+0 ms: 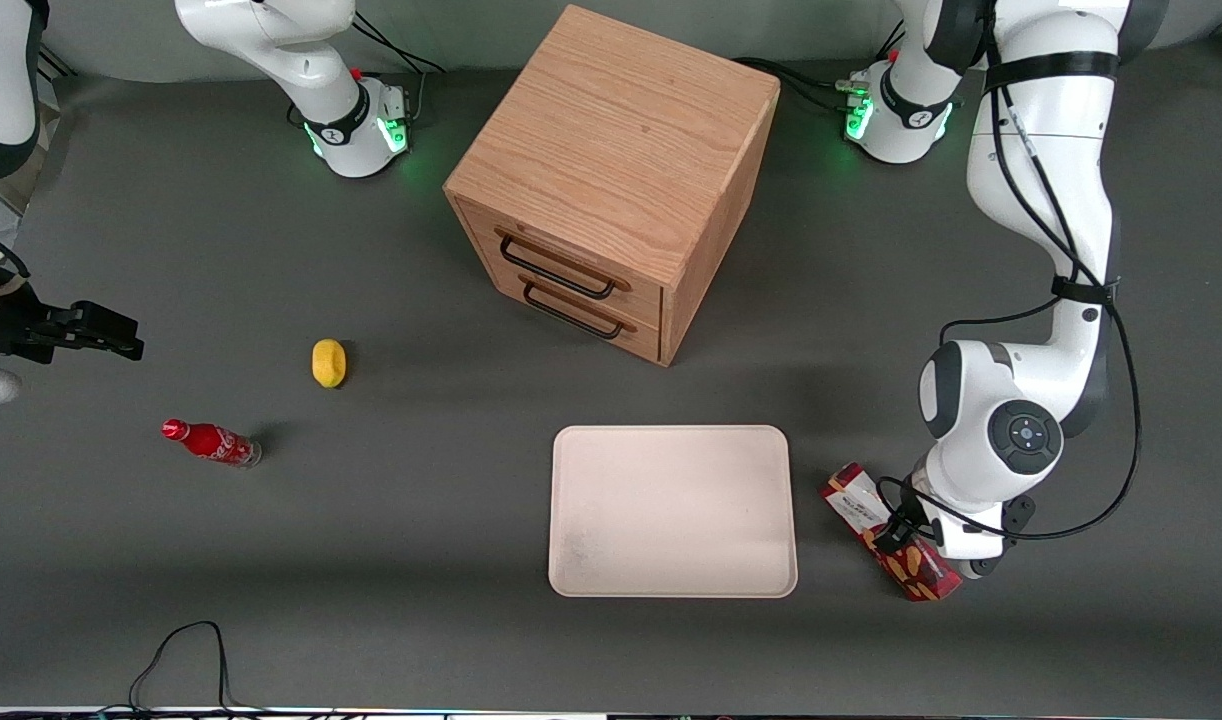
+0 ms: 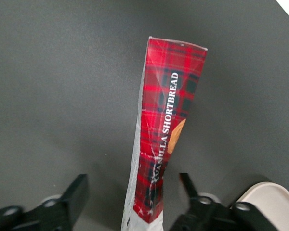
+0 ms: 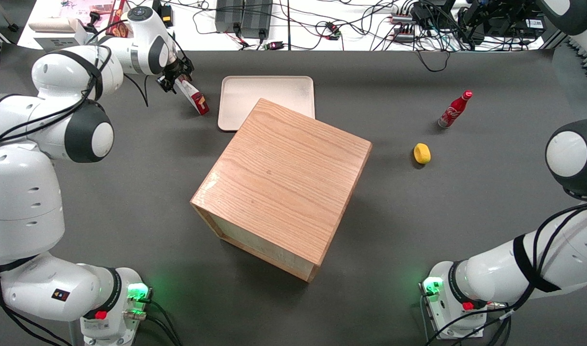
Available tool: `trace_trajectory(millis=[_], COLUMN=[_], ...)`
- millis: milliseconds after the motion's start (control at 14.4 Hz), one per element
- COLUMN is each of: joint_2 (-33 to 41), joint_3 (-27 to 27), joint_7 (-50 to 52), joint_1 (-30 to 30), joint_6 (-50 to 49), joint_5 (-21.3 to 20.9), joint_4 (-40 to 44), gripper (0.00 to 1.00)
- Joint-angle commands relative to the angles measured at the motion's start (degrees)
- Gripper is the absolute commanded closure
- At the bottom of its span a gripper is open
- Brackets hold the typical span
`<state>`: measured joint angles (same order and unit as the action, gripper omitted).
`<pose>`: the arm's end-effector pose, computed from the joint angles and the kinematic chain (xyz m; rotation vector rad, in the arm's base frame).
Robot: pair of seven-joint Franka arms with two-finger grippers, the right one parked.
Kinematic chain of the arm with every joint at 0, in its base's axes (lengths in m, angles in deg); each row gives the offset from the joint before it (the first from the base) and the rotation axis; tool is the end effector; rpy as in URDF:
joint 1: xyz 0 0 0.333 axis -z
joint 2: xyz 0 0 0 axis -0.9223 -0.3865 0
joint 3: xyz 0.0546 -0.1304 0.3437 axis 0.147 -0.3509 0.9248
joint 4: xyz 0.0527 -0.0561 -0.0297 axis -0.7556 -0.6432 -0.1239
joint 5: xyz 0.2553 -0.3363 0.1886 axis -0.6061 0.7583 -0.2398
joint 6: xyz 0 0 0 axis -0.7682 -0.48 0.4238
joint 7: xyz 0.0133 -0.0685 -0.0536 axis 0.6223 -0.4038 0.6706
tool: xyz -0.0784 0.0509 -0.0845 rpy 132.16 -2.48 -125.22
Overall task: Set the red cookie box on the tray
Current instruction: 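Close the left gripper on the shortbread box's end and lift it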
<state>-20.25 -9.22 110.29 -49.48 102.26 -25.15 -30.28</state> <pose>0.8141 -0.1435 0.2302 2.8285 1.2034 0.1842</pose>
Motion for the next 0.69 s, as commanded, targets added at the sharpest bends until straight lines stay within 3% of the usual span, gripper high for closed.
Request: trace_trajectory(millis=[0, 347, 625], joint_2=[-0.54, 2.6, 7.36], joint_3=[1.29, 1.56, 1.3], joint_7=[0.42, -5.45, -25.02], joint_1=[0.76, 1.03, 1.99], joint_6=[0.86, -1.15, -12.73], joint_5=[0.11, -1.38, -3.05], joint_4=[0.75, 1.1, 4.7], gripper=[1.0, 1.0, 1.0])
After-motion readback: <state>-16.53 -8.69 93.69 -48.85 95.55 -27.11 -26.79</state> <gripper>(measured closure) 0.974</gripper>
